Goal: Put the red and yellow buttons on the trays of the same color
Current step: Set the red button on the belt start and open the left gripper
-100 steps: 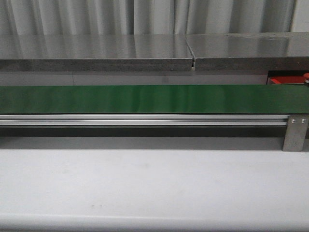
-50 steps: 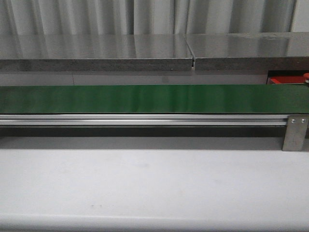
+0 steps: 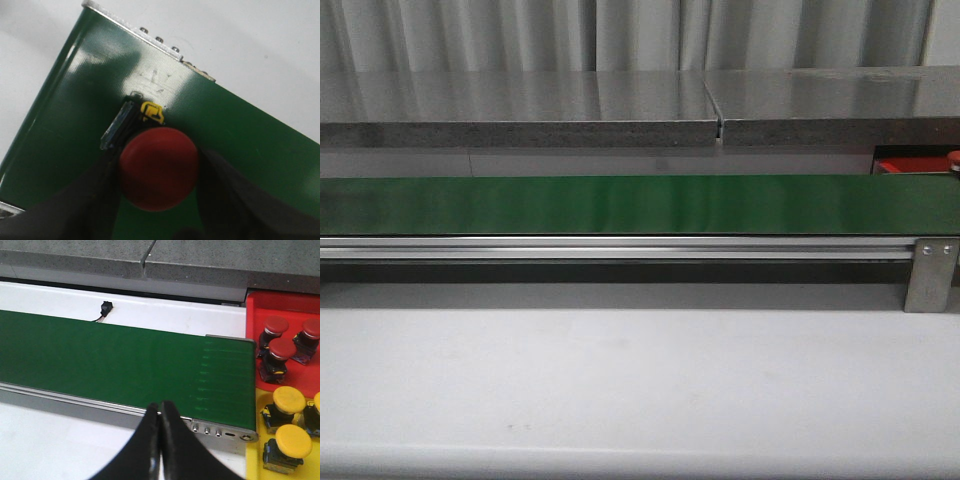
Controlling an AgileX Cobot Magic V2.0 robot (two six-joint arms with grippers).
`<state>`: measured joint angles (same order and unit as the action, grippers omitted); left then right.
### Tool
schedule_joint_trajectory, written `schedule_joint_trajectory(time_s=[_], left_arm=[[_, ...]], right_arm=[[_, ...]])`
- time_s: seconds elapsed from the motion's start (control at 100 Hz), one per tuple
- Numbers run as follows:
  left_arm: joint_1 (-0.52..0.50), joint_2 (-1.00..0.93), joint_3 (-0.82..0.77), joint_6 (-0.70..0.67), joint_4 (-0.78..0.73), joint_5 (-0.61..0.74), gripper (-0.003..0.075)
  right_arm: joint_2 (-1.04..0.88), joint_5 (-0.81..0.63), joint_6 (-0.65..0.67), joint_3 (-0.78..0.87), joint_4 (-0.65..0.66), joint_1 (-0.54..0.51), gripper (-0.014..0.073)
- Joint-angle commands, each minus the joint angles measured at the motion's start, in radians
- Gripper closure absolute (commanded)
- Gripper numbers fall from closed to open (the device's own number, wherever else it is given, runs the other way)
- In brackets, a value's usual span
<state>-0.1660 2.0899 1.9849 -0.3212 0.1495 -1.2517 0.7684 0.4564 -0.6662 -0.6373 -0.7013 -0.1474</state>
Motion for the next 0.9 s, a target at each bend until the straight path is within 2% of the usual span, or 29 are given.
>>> schedule_joint_trajectory(time_s=[0.0, 0.15, 0.25, 0.34, 0.43, 0.49, 0.89], left_arm=[[0.007, -0.075, 0.02, 0.009, 0.018, -0.006, 0.0499], [0.007, -0.075, 0.017, 0.016, 0.018, -0.016, 0.0497], [0.007, -0.075, 0.018, 0.018, 0.02, -0.016, 0.0461], [0.007, -0.075, 0.018, 0.02, 0.02, -0.016, 0.0366], [0.007, -0.075, 0.018, 0.02, 0.02, -0.016, 0.0238], [0.007, -0.075, 0.018, 0.02, 0.02, -0.016, 0.0202], [0.001, -0.079, 0.075, 0.02, 0.02, -0.016, 0.0206]], right_arm=[[-0.006, -0.045, -0.011, -0.025, -0.025, 0.002, 0.0711], [-0.006, -0.045, -0.011, -0.025, -0.025, 0.002, 0.0711], [-0.006, -0.045, -0.011, -0.025, -0.025, 0.002, 0.0711], [-0.006, -0.045, -0.011, -0.025, -0.025, 0.002, 0.0711], [-0.006, -0.045, -0.011, -0.025, -0.025, 0.002, 0.0711], [-0.006, -0.045, -0.011, -0.025, -0.025, 0.002, 0.0711], [-0.006, -0.045, -0.011, -0.025, -0.025, 0.002, 0.0711]])
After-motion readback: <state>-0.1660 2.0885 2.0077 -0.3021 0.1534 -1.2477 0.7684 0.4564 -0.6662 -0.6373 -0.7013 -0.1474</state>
